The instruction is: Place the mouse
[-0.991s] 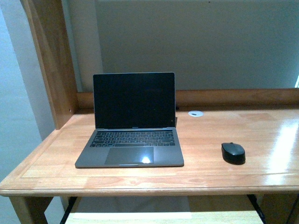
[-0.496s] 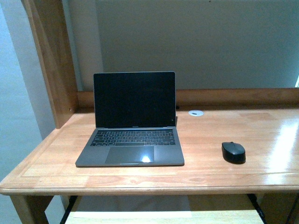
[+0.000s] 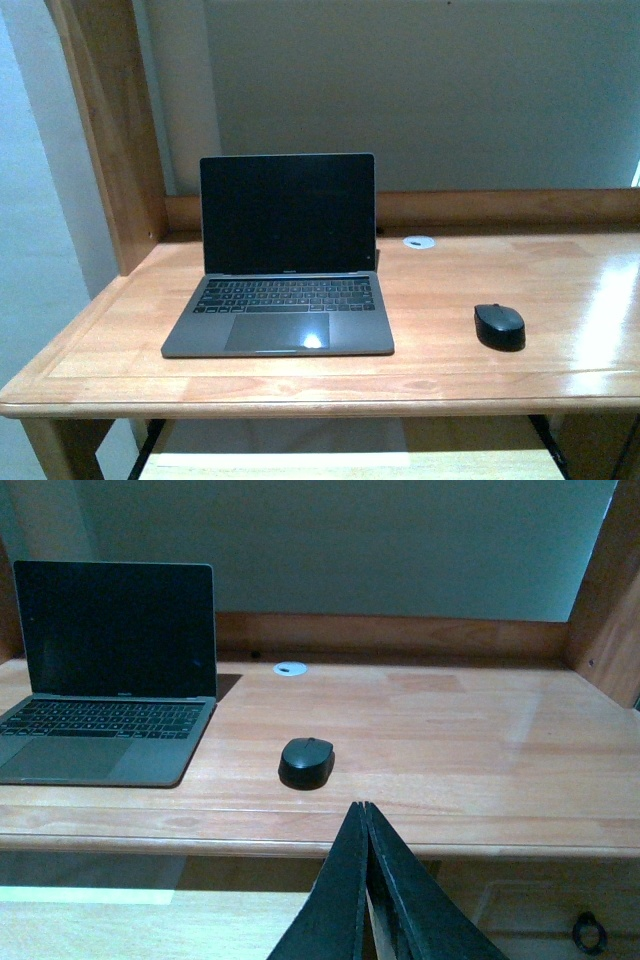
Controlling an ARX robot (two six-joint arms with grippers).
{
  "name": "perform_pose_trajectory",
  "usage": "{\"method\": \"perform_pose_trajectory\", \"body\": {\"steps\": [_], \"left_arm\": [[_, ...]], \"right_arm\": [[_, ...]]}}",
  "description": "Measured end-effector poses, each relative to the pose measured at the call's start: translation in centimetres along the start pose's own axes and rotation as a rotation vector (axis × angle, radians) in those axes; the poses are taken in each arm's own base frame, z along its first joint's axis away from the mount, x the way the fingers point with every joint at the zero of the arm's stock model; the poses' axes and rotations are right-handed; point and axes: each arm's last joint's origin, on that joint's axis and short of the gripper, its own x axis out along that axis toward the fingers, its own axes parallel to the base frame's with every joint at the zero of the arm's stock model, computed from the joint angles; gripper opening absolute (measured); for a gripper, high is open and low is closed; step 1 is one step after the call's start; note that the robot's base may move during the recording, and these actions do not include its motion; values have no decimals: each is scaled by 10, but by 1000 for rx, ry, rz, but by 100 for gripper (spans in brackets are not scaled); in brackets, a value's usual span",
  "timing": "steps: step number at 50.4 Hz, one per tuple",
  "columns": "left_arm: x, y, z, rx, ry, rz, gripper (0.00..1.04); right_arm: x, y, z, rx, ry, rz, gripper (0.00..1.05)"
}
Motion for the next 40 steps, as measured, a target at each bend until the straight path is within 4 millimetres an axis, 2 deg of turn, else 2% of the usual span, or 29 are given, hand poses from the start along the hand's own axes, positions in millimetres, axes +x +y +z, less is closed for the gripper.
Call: {"method": "perform_pose_trajectory", "body": {"steps": [40], "left_arm": [[0, 0, 0, 0, 0, 0, 98]], "right_arm": [[-27, 0, 7, 0, -25, 0, 2]]}}
